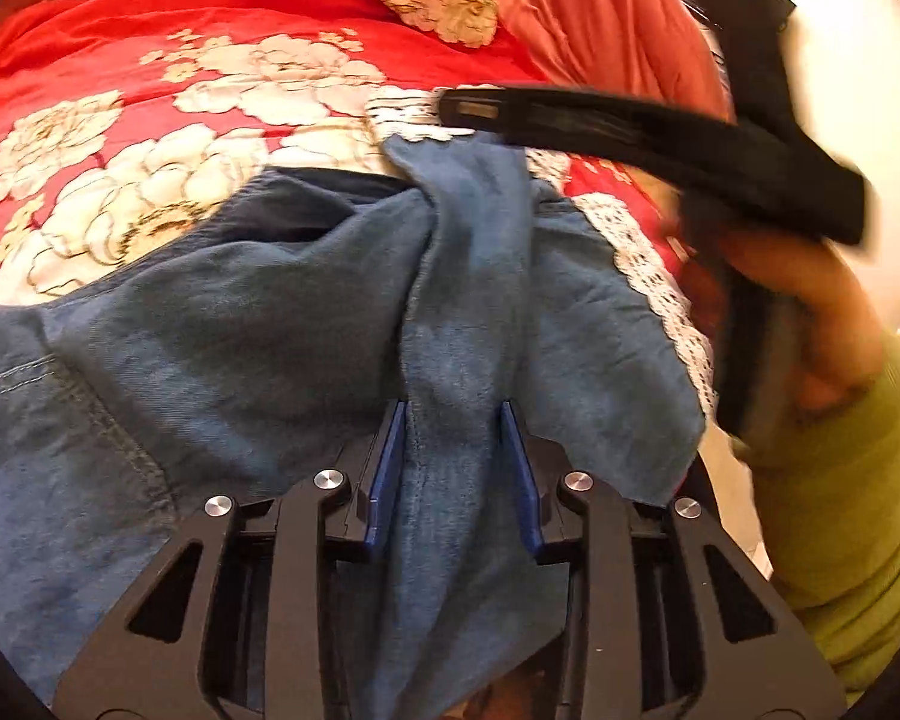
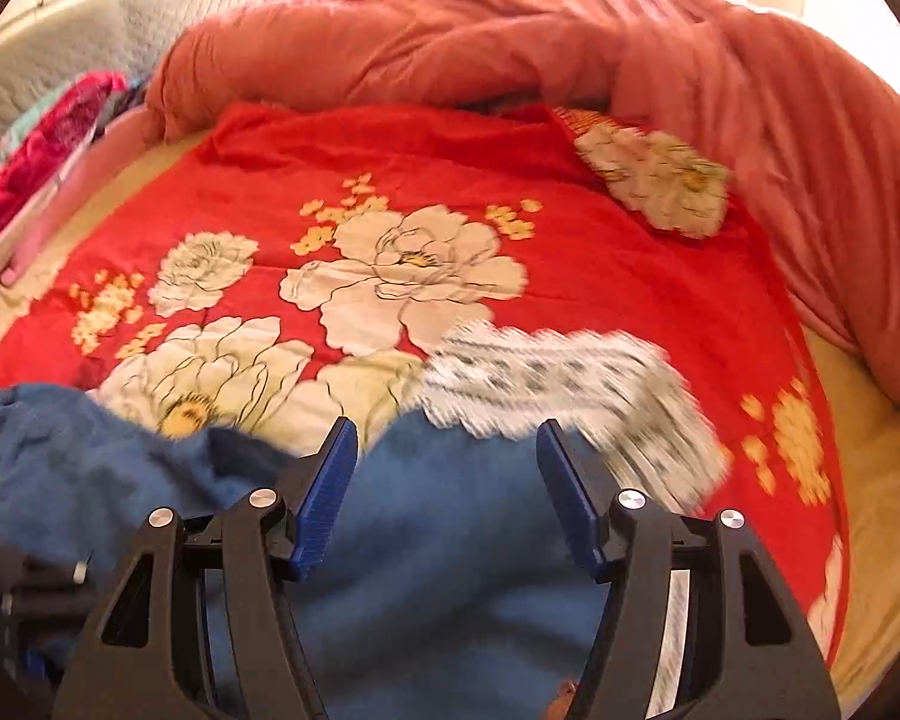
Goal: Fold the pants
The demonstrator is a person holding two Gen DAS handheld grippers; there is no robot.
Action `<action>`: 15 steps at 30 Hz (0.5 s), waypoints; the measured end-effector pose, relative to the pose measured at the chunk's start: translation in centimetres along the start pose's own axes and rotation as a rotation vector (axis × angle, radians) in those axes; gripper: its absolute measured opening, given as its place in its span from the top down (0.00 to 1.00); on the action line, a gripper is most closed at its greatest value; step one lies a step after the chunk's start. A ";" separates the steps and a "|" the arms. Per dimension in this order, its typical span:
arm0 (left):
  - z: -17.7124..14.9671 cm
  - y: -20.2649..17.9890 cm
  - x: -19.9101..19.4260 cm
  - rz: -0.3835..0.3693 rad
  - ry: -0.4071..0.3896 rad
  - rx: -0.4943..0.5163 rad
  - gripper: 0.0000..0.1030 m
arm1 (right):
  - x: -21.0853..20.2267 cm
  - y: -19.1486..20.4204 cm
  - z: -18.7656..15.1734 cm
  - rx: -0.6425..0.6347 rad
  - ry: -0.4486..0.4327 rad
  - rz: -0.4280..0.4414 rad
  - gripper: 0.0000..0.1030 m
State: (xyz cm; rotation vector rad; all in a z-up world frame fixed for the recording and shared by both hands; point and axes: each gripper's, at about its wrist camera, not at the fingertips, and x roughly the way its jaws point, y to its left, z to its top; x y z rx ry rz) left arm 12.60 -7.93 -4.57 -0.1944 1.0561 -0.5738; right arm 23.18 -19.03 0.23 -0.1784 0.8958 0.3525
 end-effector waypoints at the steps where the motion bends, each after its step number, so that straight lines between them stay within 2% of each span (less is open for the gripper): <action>1: 0.0 -0.3 0.0 -0.006 0.002 0.012 0.76 | 0.8 0.3 0.4 -0.009 0.017 -0.013 0.41; 9: 0.0 -0.9 0.4 -0.002 0.009 0.021 0.76 | 7.8 0.8 2.7 -0.031 0.142 -0.096 0.42; 10: 0.1 -0.9 0.3 0.002 0.007 0.024 0.76 | 8.5 0.6 2.7 -0.023 0.150 -0.091 0.49; 11: 0.1 -0.9 0.2 0.008 0.003 0.024 0.76 | 8.8 0.4 2.7 -0.021 0.148 -0.092 0.64; 12: 0.2 -0.9 0.2 0.014 0.001 0.024 0.76 | 8.9 0.2 2.6 -0.024 0.138 -0.098 0.71; 13: 0.3 -0.8 0.2 0.033 -0.004 0.024 0.76 | 8.7 -0.2 2.6 -0.020 0.118 -0.102 0.84; 15: 0.5 -0.7 0.3 0.041 -0.008 0.018 0.76 | 7.9 -1.2 2.5 0.021 0.080 -0.074 0.89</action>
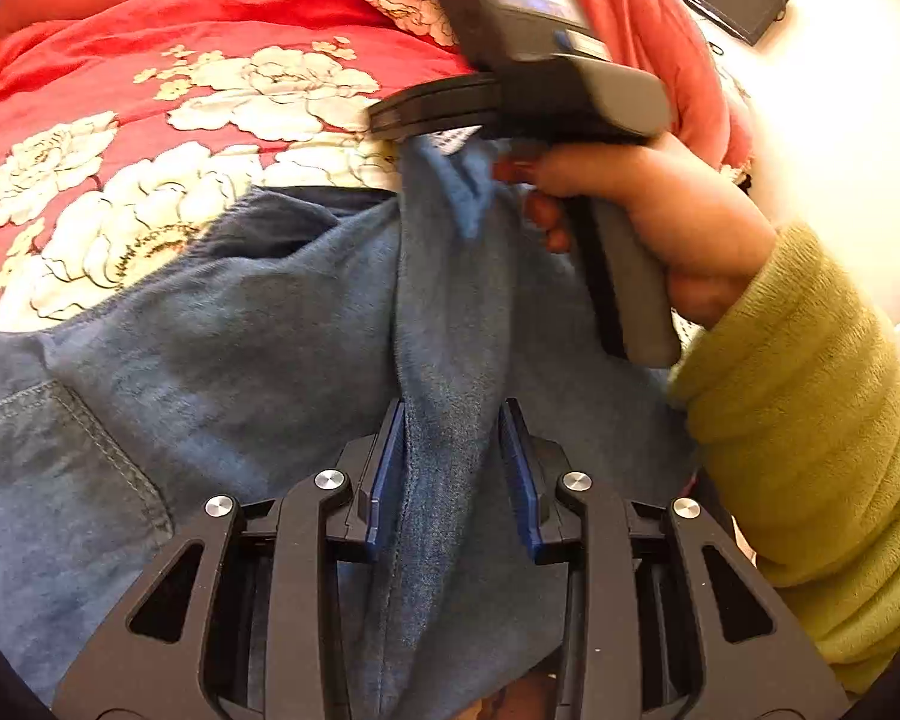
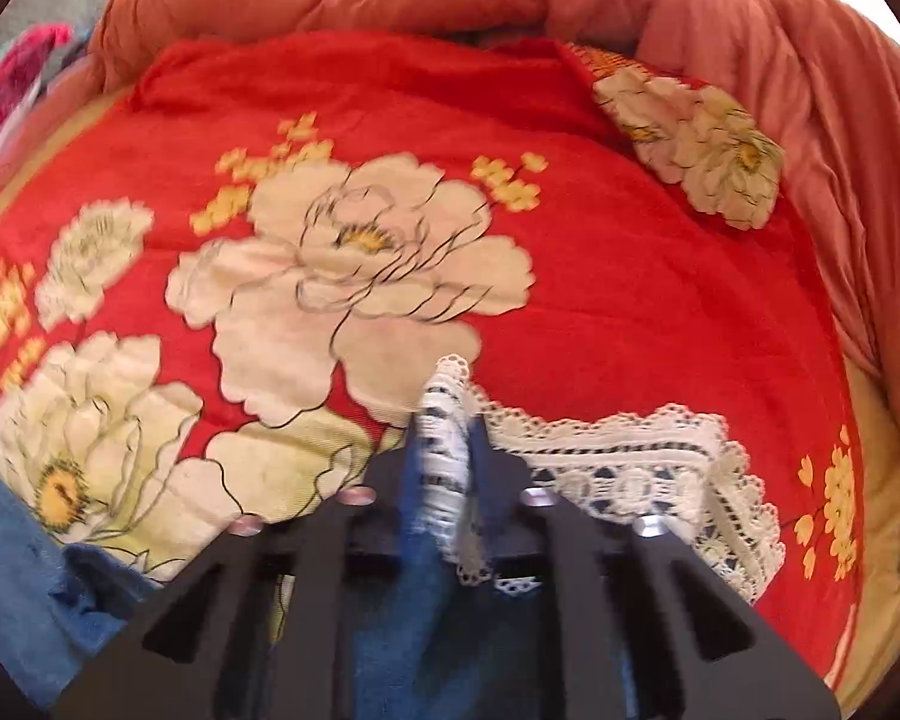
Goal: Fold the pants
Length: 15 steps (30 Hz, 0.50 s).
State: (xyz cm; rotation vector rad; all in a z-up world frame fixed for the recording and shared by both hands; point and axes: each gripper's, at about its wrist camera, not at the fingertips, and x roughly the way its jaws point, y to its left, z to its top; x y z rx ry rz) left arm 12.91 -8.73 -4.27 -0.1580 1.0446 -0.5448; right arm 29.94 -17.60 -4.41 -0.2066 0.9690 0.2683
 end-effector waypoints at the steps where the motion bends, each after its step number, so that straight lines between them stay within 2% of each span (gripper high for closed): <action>1: 0.0 0.3 -0.1 0.000 -0.002 -0.005 0.76 | -0.8 -0.9 -0.3 0.039 -0.027 0.032 0.90; 5: 0.0 0.3 -0.3 0.025 -0.013 0.013 0.63 | -4.2 -3.5 -1.7 0.150 -0.107 0.108 0.90; 9: -0.2 0.3 -0.4 0.031 -0.021 0.018 0.56 | -8.4 -6.4 -4.0 0.268 -0.178 0.164 0.90; 14: -0.3 -0.4 -0.2 0.047 -0.035 0.071 0.56 | -13.3 -10.1 -8.4 0.422 -0.248 0.187 0.90; 15: -0.6 -0.7 -0.3 0.050 -0.034 0.086 0.67 | -13.9 -10.7 -9.3 0.448 -0.253 0.191 0.90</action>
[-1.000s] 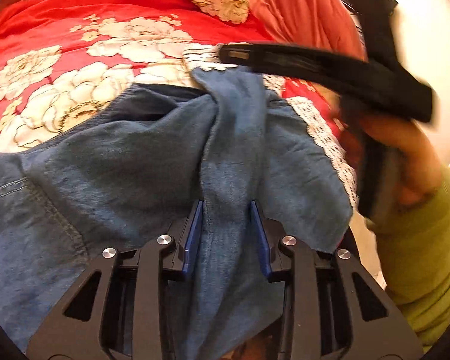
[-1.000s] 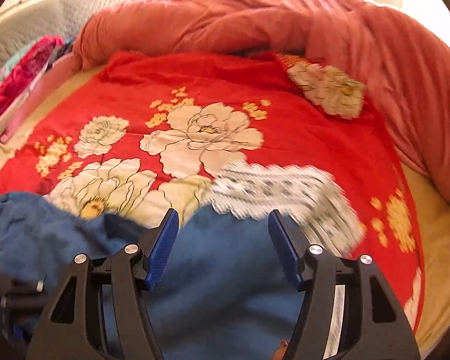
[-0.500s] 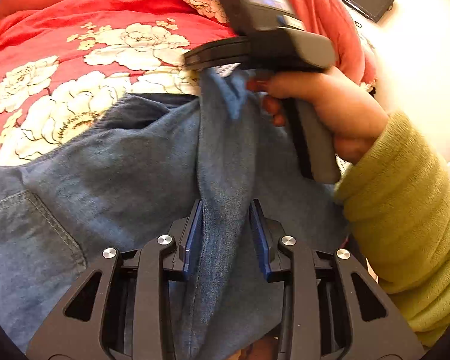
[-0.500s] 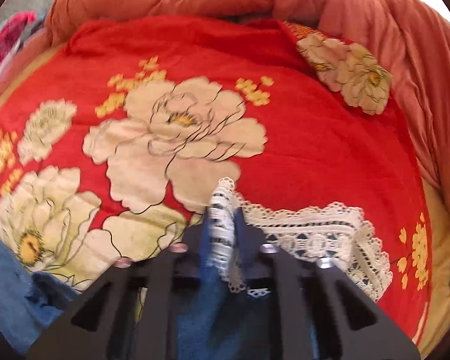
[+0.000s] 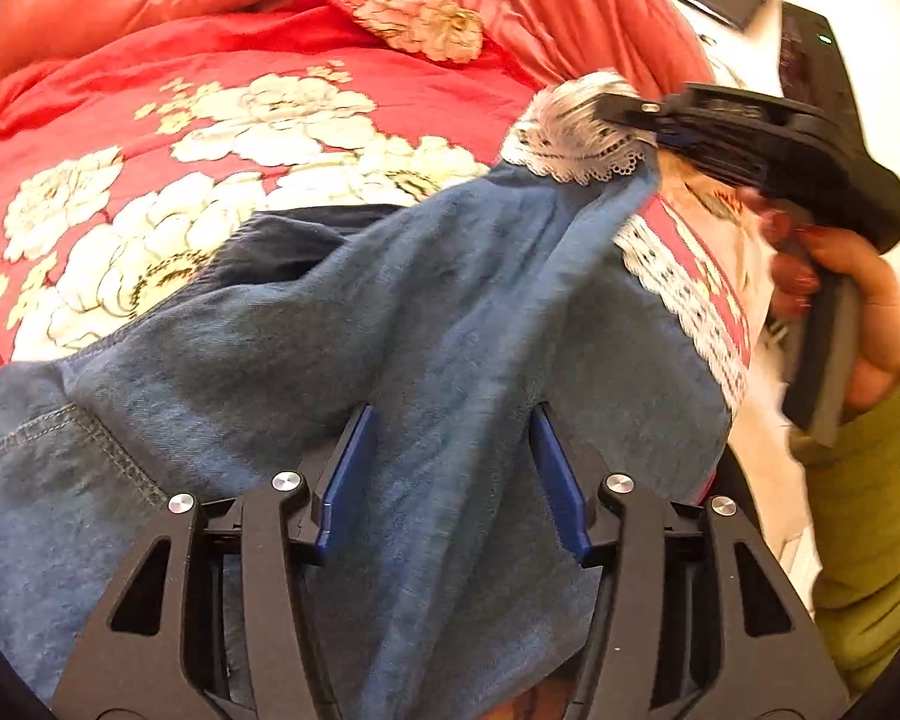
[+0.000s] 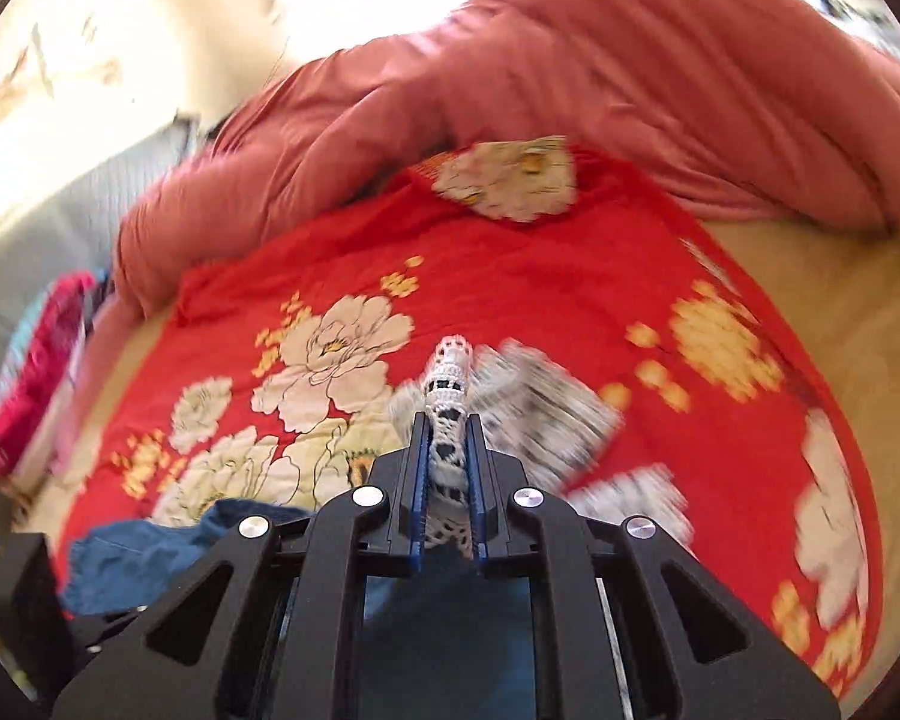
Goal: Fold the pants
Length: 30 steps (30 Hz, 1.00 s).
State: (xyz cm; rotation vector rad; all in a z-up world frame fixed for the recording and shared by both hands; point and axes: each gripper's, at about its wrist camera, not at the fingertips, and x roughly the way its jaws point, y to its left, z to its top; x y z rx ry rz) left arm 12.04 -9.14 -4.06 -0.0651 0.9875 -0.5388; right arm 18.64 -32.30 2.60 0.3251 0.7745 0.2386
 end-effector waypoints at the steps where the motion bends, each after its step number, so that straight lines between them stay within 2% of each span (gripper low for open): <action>1: -0.2 -0.3 0.0 -0.009 0.000 0.012 0.77 | -0.9 -0.7 -0.5 0.028 -0.008 -0.004 0.90; 2: -0.3 -0.6 0.0 -0.022 0.003 0.027 0.91 | -2.0 -1.7 -1.2 0.062 -0.014 -0.008 0.90; 3: -0.5 -0.8 -0.1 -0.028 0.003 0.038 0.96 | -2.7 -2.5 -1.8 0.094 -0.015 -0.005 0.90; 7: -1.0 -1.9 -1.1 -0.033 0.007 0.106 0.98 | -5.6 -5.7 -5.1 0.236 -0.016 0.007 0.90; 13: -1.5 -1.2 -0.4 -0.003 0.025 0.112 0.97 | -5.8 -8.0 -8.7 0.277 0.053 -0.001 0.85; 14: -1.5 -1.2 -0.3 0.000 0.023 0.111 0.97 | -5.7 -8.1 -8.8 0.269 0.056 0.007 0.73; 16: -1.5 -1.3 -0.3 0.011 0.016 0.121 0.97 | -5.4 -8.0 -8.3 0.235 0.041 -0.030 0.60; 19: -1.5 -1.4 -0.1 0.016 0.007 0.131 0.95 | -4.6 -8.3 -7.2 0.177 0.028 -0.068 0.60; 24: -1.2 -1.4 0.2 0.015 -0.002 0.131 0.95 | -1.7 -8.4 -5.6 0.051 0.063 -0.119 0.58; 25: -1.2 -1.4 0.2 0.015 -0.003 0.131 0.95 | -1.2 -8.5 -5.3 0.043 0.073 -0.105 0.59; 27: -1.1 -1.4 0.3 0.018 -0.001 0.133 0.96 | -0.5 -8.2 -5.1 0.009 0.086 -0.095 0.86; 30: -1.0 -1.3 0.2 0.007 0.004 0.133 1.00 | -1.1 -7.3 -4.8 -0.037 0.088 -0.094 0.86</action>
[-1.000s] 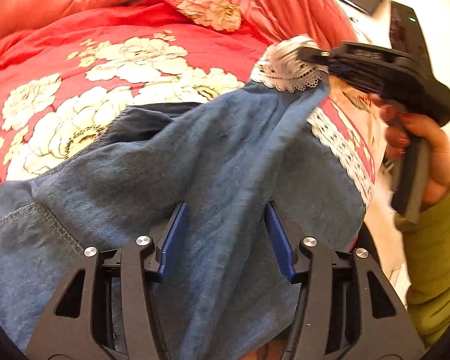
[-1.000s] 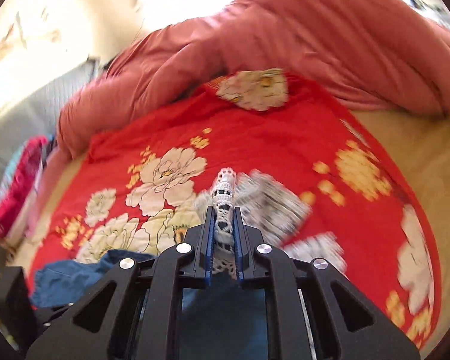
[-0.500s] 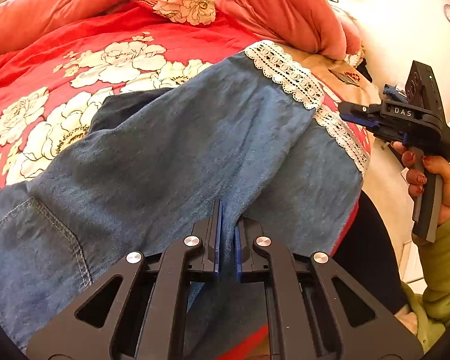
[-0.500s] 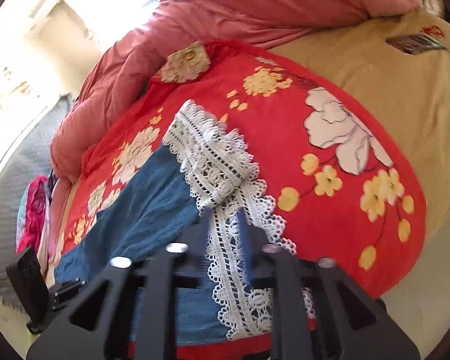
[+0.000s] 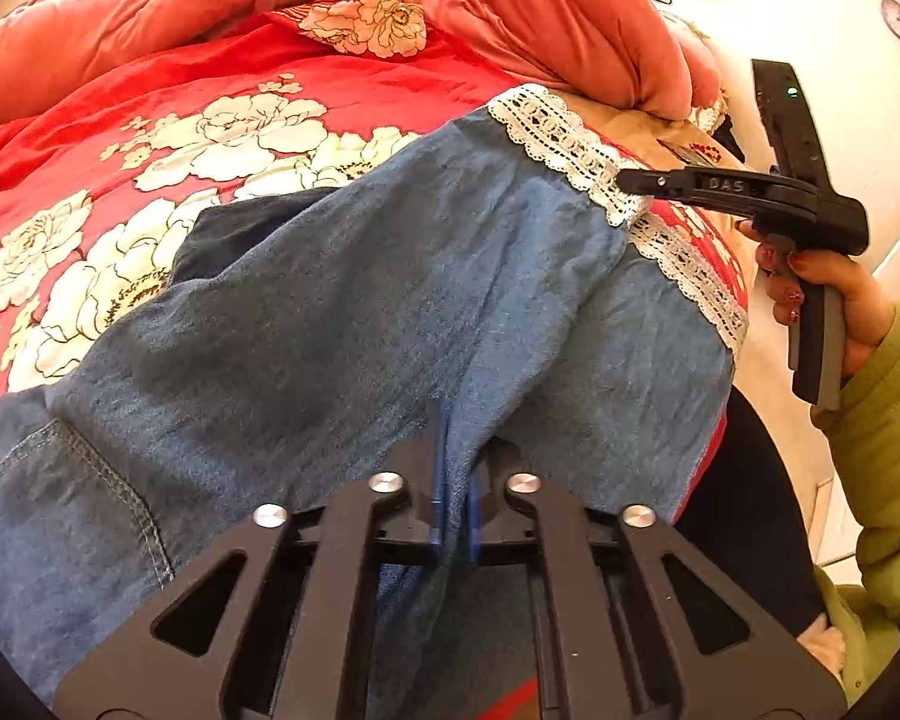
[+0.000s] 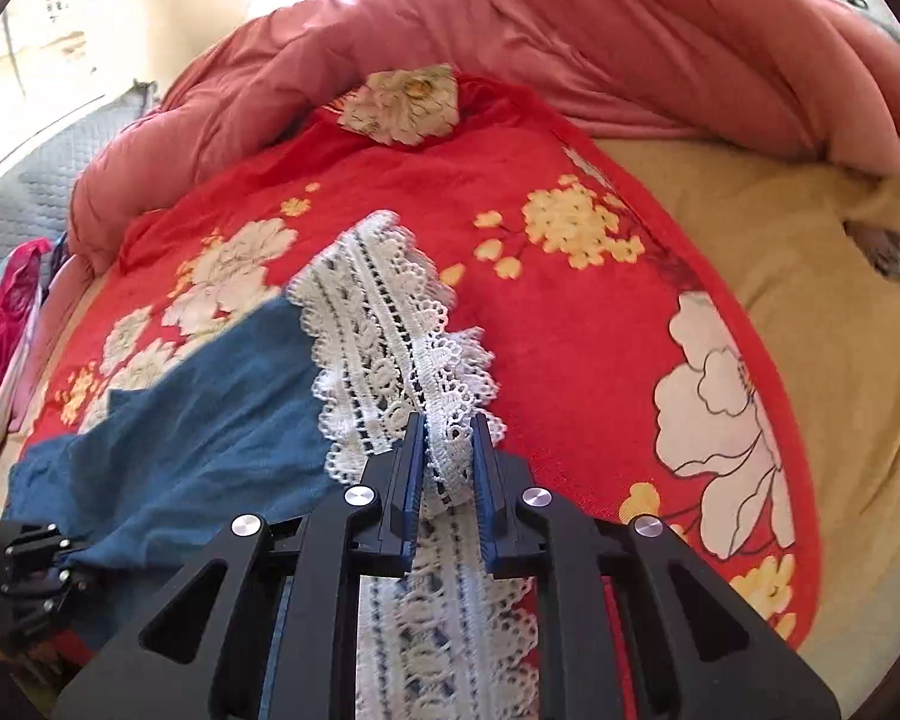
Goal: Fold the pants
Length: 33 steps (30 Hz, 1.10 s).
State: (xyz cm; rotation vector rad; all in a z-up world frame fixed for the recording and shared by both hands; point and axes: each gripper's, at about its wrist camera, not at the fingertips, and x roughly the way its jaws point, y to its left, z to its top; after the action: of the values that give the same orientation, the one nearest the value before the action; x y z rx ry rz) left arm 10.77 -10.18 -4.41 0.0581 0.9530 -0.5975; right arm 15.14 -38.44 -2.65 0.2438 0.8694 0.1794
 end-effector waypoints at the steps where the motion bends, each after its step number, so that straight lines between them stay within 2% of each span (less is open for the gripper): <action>1: 0.1 -0.1 -0.3 -0.004 -0.004 0.002 1.00 | -0.7 0.1 0.0 0.003 -0.011 0.013 0.86; 6: -0.1 -1.2 -2.4 -0.010 -0.041 0.049 1.00 | -5.0 -0.1 -0.6 0.014 -0.041 0.030 0.86; 10: -1.2 -2.0 -4.1 -0.019 -0.038 0.063 1.00 | -7.5 -0.8 -2.5 0.028 -0.015 0.045 0.86; 16: -4.2 -2.9 -3.9 0.005 0.008 0.092 1.00 | -8.1 -1.3 -6.2 0.040 0.044 0.068 0.87; 22: -4.8 -3.2 -2.9 0.041 0.033 0.122 0.96 | -7.1 -2.2 -8.1 0.044 0.065 0.045 0.86; 24: -5.0 -3.3 -2.4 0.051 0.047 0.134 0.96 | -6.5 -2.4 -8.5 0.042 0.073 0.033 0.84; 28: -5.2 -3.5 -2.2 0.058 0.039 0.139 0.94 | -7.3 -2.3 -8.8 0.009 0.051 -0.041 0.66; 29: -5.2 -3.4 -2.2 0.053 0.037 0.134 0.92 | -8.0 -2.2 -8.8 0.001 0.032 -0.055 0.64; 31: -5.2 -3.4 -2.5 0.037 0.032 0.126 0.78 | -9.3 -1.5 -8.7 -0.024 -0.017 -0.094 0.63; 32: -5.3 -3.5 -3.0 0.024 0.022 0.115 0.62 | -10.1 -0.8 -8.7 -0.054 -0.045 -0.100 0.63; 33: -5.4 -3.5 -3.5 0.008 0.007 0.102 0.56 | -10.6 0.0 -8.6 -0.077 -0.061 -0.084 0.63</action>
State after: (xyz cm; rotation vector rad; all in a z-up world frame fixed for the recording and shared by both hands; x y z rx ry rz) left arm 3.46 -9.87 -4.10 0.1551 0.9286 -0.6388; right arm 1.85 -39.98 -0.25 0.1403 0.8090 0.1263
